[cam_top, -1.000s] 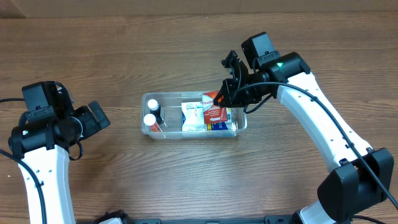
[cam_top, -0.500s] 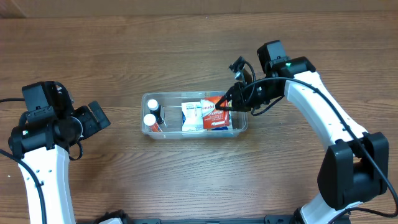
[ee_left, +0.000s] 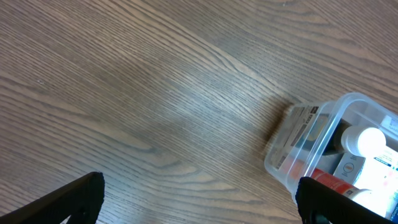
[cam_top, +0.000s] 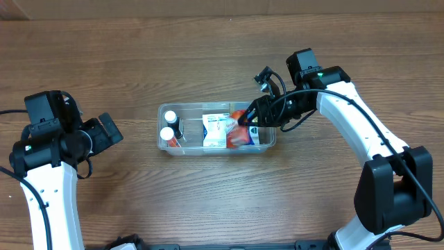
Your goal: Pack container
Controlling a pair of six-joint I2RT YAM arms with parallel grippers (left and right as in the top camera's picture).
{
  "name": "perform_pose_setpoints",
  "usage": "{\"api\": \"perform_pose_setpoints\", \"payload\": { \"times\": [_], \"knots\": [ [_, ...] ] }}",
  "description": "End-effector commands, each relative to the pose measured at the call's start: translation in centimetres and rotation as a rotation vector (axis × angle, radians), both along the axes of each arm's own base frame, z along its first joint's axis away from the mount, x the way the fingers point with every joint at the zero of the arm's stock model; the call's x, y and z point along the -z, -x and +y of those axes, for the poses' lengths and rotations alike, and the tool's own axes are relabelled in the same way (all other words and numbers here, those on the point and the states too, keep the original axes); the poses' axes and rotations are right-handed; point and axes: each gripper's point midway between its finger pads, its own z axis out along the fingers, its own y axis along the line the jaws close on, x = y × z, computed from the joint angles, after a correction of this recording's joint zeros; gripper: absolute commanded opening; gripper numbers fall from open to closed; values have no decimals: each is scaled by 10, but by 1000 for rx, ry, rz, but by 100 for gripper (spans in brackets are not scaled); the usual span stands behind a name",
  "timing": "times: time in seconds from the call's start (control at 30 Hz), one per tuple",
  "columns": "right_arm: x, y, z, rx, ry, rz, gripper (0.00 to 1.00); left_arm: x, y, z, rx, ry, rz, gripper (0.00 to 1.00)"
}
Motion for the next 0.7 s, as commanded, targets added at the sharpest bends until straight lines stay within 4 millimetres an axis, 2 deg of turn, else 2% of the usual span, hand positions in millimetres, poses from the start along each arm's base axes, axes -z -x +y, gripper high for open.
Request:
{"api": "perform_pose_setpoints", "payload": {
  "times": [0.0, 0.23, 0.3, 0.37, 0.43, 0.5, 0.57, 0.67],
  "knots": [
    [0, -1, -3, 0, 16, -18, 84, 0, 0, 0, 21, -1, 3, 100],
    [2, 0, -5, 3, 30, -15, 84, 1, 1, -1, 21, 0, 7, 100],
    [3, 0, -6, 3, 34, -12, 76, 0, 1, -1, 21, 0, 6, 100],
    [15, -4, -16, 26, 151, -26, 64, 0, 1, -1, 21, -1, 6, 100],
    [23, -8, -28, 42, 292, -50, 64, 0, 1, -1, 21, -1, 6, 100],
    [13, -8, -28, 17, 373, -107, 64, 0, 1, -1, 20, -1, 5, 100],
    [-7, -9, -15, -20, 409, -199, 59, 0, 1, -1, 21, -1, 5, 100],
    [-27, -13, -7, 9, 499, -310, 39, 1, 1, -1, 21, 0, 7, 100]
  ]
}}
